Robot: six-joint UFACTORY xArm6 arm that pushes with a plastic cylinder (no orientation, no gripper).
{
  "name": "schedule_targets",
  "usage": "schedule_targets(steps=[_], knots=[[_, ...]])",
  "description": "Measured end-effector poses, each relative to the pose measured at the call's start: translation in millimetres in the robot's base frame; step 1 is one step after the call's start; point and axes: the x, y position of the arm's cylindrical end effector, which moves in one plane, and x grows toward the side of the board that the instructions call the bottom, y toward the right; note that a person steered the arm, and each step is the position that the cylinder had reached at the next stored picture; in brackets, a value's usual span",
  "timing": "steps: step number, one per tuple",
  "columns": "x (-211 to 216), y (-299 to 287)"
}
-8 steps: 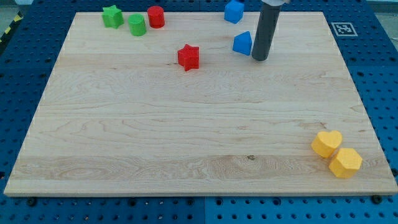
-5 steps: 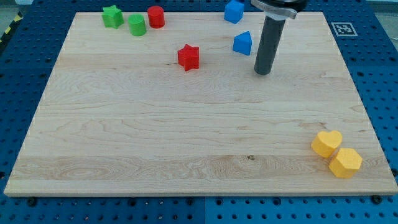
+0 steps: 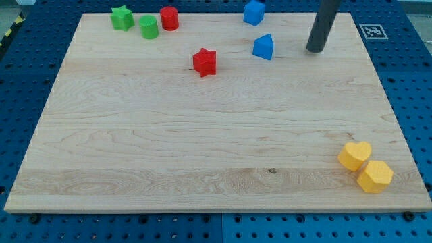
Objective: Slide the blue triangle diagonally to the bottom right of the red star
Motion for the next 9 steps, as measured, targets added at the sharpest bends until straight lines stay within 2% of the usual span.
schedule_targets(steps=[1,2,3,6,7,8,9], knots=[[-30.8,-36.9],[-38.1,-81.4],[-19.9,-106.7],[103.1,-97.9],[99.0,-113.1],[53.0,-141.0],[48.3,-115.8]])
